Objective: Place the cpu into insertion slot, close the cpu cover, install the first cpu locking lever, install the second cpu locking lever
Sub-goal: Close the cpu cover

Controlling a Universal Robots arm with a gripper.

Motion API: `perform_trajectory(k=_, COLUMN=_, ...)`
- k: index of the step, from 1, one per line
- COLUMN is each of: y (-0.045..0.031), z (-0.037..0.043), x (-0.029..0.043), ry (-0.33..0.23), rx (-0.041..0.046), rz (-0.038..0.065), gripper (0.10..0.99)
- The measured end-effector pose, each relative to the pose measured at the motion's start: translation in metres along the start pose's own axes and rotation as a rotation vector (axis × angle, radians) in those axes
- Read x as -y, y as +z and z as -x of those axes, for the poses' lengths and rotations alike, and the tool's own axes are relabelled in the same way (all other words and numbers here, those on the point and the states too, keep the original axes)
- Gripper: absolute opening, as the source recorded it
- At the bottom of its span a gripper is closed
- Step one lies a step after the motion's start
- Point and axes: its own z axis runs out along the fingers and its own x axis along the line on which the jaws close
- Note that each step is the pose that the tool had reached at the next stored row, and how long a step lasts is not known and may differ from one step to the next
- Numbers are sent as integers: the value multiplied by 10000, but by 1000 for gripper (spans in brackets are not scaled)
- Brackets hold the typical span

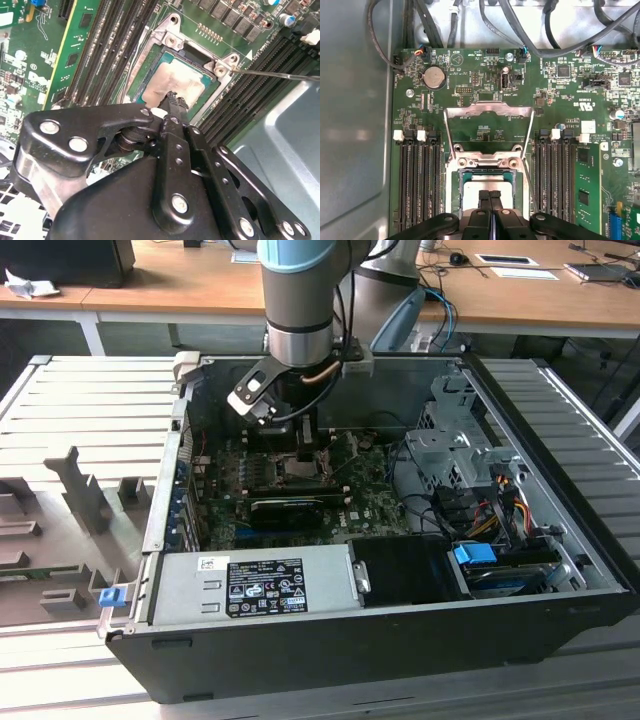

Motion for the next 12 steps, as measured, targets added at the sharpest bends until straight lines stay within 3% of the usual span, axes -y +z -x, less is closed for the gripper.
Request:
perform_trajectory(k=3, y=-123, z=-2, x=-10, ry=0, rx=-1, rz=0, gripper=106)
perform_trajectory(k=9, y=-136, z=-3, x=-52, ry=-2, rx=-18, rz=-11, gripper=106)
perform_trajectory(k=12, y=-217, z=-8, x=-58, ry=-4, rx=-19, rz=-10, gripper=106)
